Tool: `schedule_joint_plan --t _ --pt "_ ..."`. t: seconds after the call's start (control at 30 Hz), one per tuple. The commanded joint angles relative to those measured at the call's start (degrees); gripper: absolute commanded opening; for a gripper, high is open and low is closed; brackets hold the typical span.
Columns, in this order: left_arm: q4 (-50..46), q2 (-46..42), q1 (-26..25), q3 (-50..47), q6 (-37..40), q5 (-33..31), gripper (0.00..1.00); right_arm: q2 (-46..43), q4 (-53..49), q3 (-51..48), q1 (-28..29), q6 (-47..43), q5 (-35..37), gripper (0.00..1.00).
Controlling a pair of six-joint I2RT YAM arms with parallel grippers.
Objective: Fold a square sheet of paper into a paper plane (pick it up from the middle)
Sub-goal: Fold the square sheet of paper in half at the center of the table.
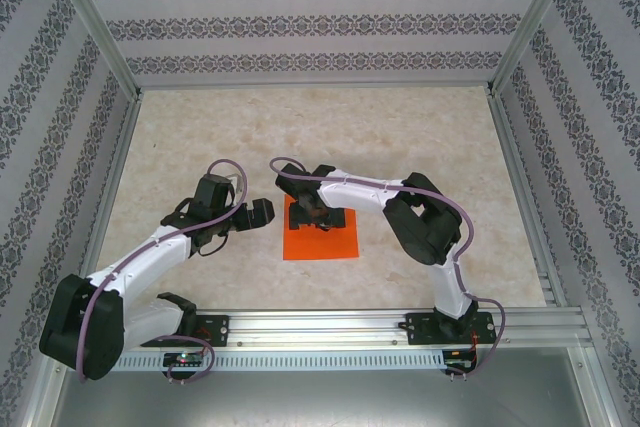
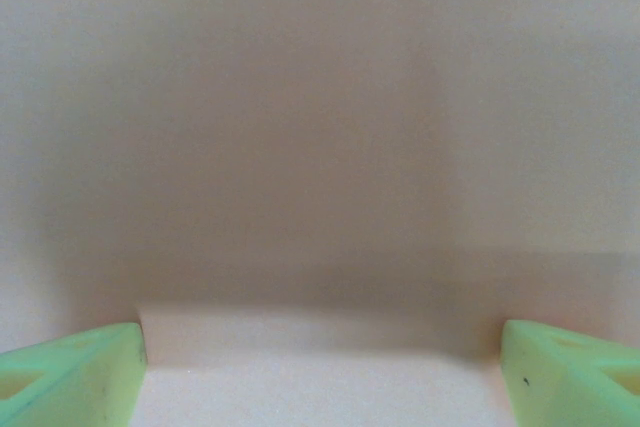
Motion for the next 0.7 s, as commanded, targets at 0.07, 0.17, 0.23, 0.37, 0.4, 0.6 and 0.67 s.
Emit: schedule_joint_plan --t 0.07,0.17,0.23,0.37,0.4,0.6,0.67 --pt "1.03 -0.97 -0.41 0.00 1.35 0.33 1.00 3.93 -1.16 -0.67 -0.29 2.09 0.48 0.89" --pt "1.09 -1.12 -0.45 -0.07 1.18 0.31 1.00 3.68 -1.64 -0.38 -0.16 1.91 0.90 0.89" --pt "1.20 -1.24 -0.39 -0.17 1.13 0.23 1.00 3.51 -1.59 -0.24 -0.16 1.84 0.82 0.89" --pt "0.98 -1.12 -0.40 -0.09 1.32 0.33 1.00 2.84 -1.79 0.48 -0.16 1.16 0.87 0.89" --pt "1.00 -1.17 -0.42 -0.16 1.36 0.25 1.00 2.56 -1.75 0.53 -0.24 1.07 0.75 0.89" --pt "0.85 -1.51 -0.43 -0.24 1.19 0.27 1.00 0.78 -0.73 0.62 -0.33 1.39 0.85 0.83" --pt "0.86 -1.69 -0.40 -0.35 1.09 0.26 1.00 0.29 -0.69 0.67 -0.33 1.47 1.31 0.76"
